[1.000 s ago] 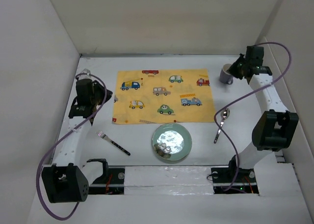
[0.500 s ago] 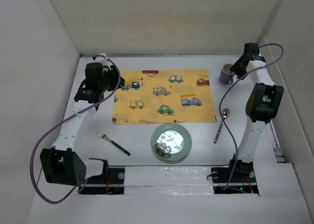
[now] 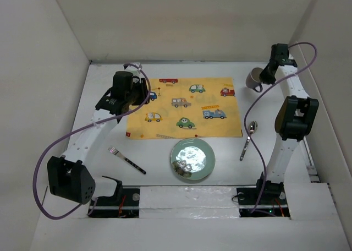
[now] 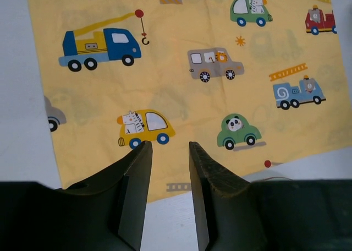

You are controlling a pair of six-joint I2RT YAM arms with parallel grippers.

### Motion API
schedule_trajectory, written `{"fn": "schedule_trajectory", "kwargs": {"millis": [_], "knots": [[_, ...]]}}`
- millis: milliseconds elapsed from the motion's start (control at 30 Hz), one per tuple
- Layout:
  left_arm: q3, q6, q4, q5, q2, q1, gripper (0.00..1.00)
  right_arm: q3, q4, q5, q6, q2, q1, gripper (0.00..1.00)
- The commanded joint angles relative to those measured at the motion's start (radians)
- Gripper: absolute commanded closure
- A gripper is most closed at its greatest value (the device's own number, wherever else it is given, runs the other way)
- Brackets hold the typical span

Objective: Set the dinner table for one person

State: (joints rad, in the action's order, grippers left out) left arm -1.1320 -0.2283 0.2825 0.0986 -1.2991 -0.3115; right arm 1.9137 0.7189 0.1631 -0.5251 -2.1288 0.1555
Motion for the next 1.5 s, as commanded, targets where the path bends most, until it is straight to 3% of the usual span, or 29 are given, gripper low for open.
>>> {"fn": "schedule_trajectory", "kwargs": {"millis": [0,233,400,533,933,1033,1300,1333,1467], "knots": [[-0.069,0.000,-0.031,-0.008,0.029,0.012,0.70,0.051,-0.093,-0.051,0.053,0.199,-0.074,1.00],[-0.101,-0.009,-0.013,0.023,0.009,0.012,0.67,0.211,0.076,-0.106,0.106,0.093,-0.223,1.00],[-0.077,-0.009,-0.017,0.019,0.047,0.012,0.66,0.278,0.094,-0.090,0.099,-0.005,-0.266,1.00],[-0.065,0.000,-0.002,0.006,0.058,0.012,0.66,0.450,0.180,-0.065,0.109,-0.112,-0.266,1.00],[-0.043,-0.003,-0.014,0.000,0.054,0.012,0.66,0.479,0.218,-0.030,0.108,-0.210,-0.266,1.00],[-0.046,-0.005,-0.014,-0.002,0.052,0.012,0.66,0.484,0.218,-0.030,0.099,-0.220,-0.257,0.88],[-0.048,-0.009,-0.003,-0.020,0.063,0.012,0.66,0.489,0.206,-0.060,0.088,-0.237,-0.246,0.83],[-0.048,-0.009,-0.005,-0.020,0.064,0.012,0.66,0.490,0.203,-0.066,0.088,-0.235,-0.246,0.76],[-0.049,-0.008,0.000,-0.028,0.066,0.012,0.66,0.527,0.195,-0.085,0.083,-0.227,-0.246,0.67]]}}
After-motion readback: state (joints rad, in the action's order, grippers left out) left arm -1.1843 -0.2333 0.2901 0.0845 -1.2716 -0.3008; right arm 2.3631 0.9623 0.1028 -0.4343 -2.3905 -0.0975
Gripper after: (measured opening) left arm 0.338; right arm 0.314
